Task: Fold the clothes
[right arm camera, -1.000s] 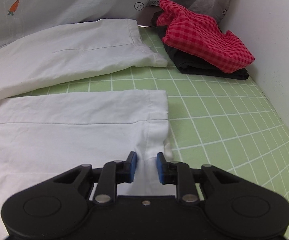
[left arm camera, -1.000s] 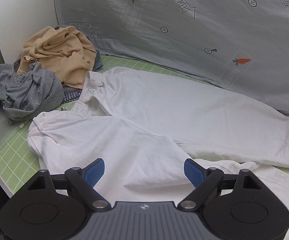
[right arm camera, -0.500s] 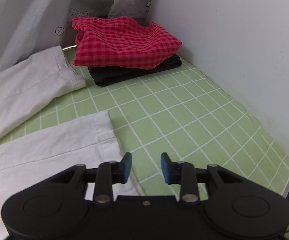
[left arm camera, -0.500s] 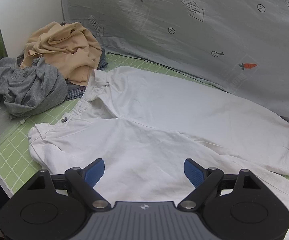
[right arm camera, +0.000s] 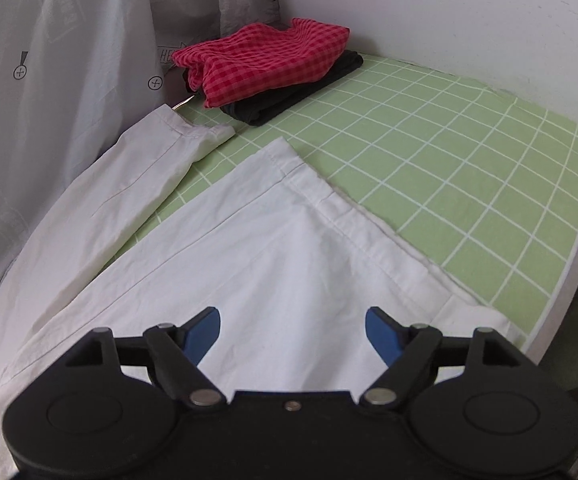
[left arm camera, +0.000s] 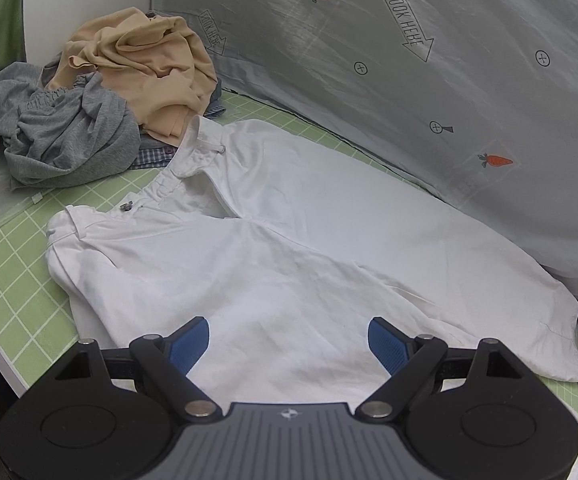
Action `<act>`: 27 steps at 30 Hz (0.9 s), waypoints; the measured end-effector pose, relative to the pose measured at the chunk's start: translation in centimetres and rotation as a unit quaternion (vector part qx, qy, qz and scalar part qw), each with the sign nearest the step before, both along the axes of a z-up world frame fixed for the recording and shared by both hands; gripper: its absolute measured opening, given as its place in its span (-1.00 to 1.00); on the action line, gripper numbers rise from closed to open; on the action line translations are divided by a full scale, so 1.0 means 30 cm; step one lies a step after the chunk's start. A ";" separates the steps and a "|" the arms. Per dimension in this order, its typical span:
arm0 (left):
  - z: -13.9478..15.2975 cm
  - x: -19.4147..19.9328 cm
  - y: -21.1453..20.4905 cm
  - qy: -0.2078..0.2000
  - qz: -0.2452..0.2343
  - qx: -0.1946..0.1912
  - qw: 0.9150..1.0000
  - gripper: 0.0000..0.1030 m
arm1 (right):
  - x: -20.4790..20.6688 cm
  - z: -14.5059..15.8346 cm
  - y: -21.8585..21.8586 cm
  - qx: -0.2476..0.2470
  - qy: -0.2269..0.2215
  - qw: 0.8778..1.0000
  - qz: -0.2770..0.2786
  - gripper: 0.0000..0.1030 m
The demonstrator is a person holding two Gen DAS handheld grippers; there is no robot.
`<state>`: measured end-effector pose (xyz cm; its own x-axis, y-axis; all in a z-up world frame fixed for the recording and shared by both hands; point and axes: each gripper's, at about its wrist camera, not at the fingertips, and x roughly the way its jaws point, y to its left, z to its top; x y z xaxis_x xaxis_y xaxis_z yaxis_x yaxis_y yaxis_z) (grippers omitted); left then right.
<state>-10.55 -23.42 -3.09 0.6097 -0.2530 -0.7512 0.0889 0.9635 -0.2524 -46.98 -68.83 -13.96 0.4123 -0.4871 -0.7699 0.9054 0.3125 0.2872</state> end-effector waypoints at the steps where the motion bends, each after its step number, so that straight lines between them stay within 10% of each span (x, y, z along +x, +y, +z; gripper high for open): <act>1: 0.000 -0.006 -0.001 -0.001 -0.004 -0.001 1.000 0.69 | -0.014 0.000 0.018 0.001 -0.002 1.000 -0.007 0.60; 9: -0.027 -0.045 0.004 0.010 -0.029 -0.007 0.999 0.69 | -0.016 -0.046 0.163 -0.064 0.147 0.987 0.025 0.62; 27: -0.005 -0.065 0.121 0.008 -0.012 0.020 1.000 0.70 | 0.058 -0.129 0.252 -0.061 0.161 0.985 0.000 0.67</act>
